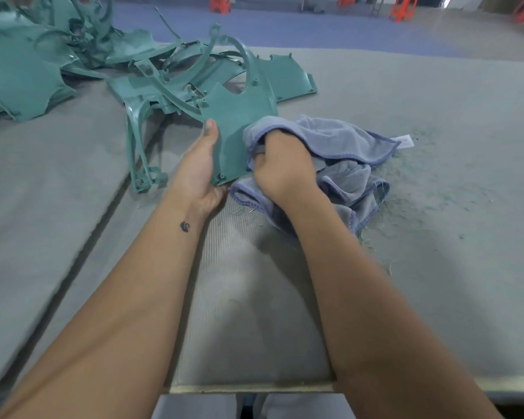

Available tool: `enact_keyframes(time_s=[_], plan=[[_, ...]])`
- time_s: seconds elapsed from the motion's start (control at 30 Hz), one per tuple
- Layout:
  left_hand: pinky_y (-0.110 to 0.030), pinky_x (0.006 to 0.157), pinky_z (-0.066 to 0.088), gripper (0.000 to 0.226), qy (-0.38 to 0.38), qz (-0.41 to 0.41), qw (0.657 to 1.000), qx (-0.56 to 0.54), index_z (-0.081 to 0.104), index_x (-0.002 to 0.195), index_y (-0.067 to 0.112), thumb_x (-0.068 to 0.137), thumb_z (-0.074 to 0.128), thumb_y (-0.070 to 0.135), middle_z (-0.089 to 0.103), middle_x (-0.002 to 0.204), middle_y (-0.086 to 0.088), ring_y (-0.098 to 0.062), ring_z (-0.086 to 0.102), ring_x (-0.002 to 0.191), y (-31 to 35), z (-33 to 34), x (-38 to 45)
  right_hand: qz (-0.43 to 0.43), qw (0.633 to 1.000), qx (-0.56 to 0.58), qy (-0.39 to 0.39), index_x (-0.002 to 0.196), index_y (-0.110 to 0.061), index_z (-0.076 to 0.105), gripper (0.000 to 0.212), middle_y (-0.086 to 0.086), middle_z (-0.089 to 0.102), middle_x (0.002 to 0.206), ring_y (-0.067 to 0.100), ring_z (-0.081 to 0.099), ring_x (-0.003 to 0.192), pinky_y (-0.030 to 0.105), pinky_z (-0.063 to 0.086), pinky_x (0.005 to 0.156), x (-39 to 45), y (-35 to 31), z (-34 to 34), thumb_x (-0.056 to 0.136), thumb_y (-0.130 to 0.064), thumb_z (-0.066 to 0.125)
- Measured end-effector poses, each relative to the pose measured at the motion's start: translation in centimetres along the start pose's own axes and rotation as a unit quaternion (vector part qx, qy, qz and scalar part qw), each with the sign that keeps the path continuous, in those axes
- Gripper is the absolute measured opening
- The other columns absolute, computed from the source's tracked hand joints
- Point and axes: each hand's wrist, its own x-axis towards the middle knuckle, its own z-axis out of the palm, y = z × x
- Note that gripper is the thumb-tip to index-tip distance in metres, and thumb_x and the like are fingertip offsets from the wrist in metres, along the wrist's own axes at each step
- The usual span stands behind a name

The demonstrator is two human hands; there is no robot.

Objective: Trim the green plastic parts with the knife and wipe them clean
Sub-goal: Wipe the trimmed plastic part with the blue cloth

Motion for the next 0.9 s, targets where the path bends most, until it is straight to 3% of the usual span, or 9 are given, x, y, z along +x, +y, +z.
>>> enact_keyframes(time_s=[0.1,0.2,0.33,0.4,0.57,0.67,0.77,0.83,0.9], plan=[[-0.030,0.063,0.059,0.048,0.007,-0.028,0.999,0.014,0.060,0.115,0.000,0.105,0.034,0.040,0.075,0.093,-0.013,-0.020,0.073,0.081,-0.1,-0.1,-0.2,-0.062,0.993,0.087,-0.057,0.104,-0.011,0.066,0.020,0.010,0.068,0.105,0.029,0.061,0.098,0.036,0.049,0.086,-0.9,-1.4,0.2,0.086,-0.014,0.059],[-0.027,0.062,0.058,0.052,0.015,-0.048,0.999,0.003,0.058,0.118,-0.001,0.104,0.034,0.043,0.073,0.093,-0.015,-0.019,0.073,0.079,-0.1,0.0,-0.3,-0.075,0.986,0.136,-0.056,0.107,-0.013,0.066,0.022,0.007,0.068,0.107,0.026,0.060,0.101,0.040,0.048,0.089,-1.3,-2.2,0.7,0.086,-0.015,0.059],[-0.036,0.094,0.054,0.052,0.007,-0.038,0.999,0.008,0.052,0.135,0.001,0.104,0.036,0.040,0.063,0.125,-0.019,-0.025,0.065,0.110,-0.1,0.3,0.0,-0.075,0.995,0.073,0.004,0.108,-0.010,0.062,0.021,0.013,0.066,0.111,0.035,0.058,0.103,0.042,0.047,0.087,-0.9,-2.0,1.3,0.088,-0.014,0.055],[-0.042,0.101,0.050,0.048,0.006,-0.030,0.999,0.009,0.052,0.136,0.004,0.104,0.038,0.038,0.062,0.128,-0.018,-0.028,0.062,0.117,-0.2,0.3,0.0,-0.061,0.996,0.056,0.032,0.106,-0.009,0.060,0.019,0.016,0.065,0.109,0.037,0.058,0.102,0.040,0.046,0.084,-0.3,-1.7,1.3,0.091,-0.019,0.055],[-0.032,0.075,0.059,0.031,-0.029,-0.001,1.000,0.008,0.062,0.116,0.010,0.105,0.038,0.027,0.075,0.102,-0.006,-0.019,0.072,0.096,-0.2,-0.3,-0.4,0.024,0.983,0.145,0.113,0.108,-0.001,0.058,0.030,0.019,0.064,0.110,0.035,0.058,0.104,0.040,0.044,0.088,0.8,-0.7,0.5,0.094,-0.027,0.057],[-0.036,0.080,0.059,0.032,-0.031,0.009,0.999,0.003,0.061,0.121,0.010,0.105,0.040,0.027,0.074,0.106,-0.008,-0.021,0.071,0.099,-0.2,-0.1,-0.6,-0.029,0.996,0.026,0.077,0.103,-0.005,0.060,0.022,0.019,0.065,0.106,0.038,0.058,0.099,0.039,0.043,0.083,0.5,-0.9,0.9,0.098,-0.022,0.047],[-0.039,0.080,0.060,0.046,-0.013,-0.018,1.000,-0.004,0.059,0.129,0.009,0.103,0.040,0.042,0.072,0.112,-0.012,-0.023,0.070,0.102,-0.2,0.4,-0.8,-0.075,0.995,0.065,0.029,0.099,-0.005,0.064,0.021,0.016,0.068,0.100,0.035,0.060,0.092,0.041,0.048,0.082,0.0,-1.2,0.8,0.096,-0.019,0.048],[-0.037,0.070,0.060,0.061,-0.020,-0.045,0.998,-0.036,0.065,0.120,0.008,0.099,0.035,0.057,0.074,0.104,-0.014,-0.024,0.073,0.092,0.1,0.3,-0.9,-0.090,0.987,0.130,-0.006,0.077,-0.012,0.067,0.016,0.004,0.068,0.077,0.021,0.060,0.075,0.037,0.049,0.072,-0.5,-1.2,0.7,0.088,-0.014,0.056],[-0.026,0.054,0.056,0.074,-0.045,-0.067,0.993,-0.083,0.072,0.099,0.005,0.095,0.031,0.067,0.072,0.073,-0.009,-0.017,0.068,0.061,0.3,0.0,-1.1,-0.102,0.977,0.181,-0.038,0.048,-0.023,0.048,0.036,-0.011,0.049,0.047,0.005,0.042,0.051,0.027,0.038,0.053,-1.1,-1.3,0.4,0.078,-0.009,0.063]])
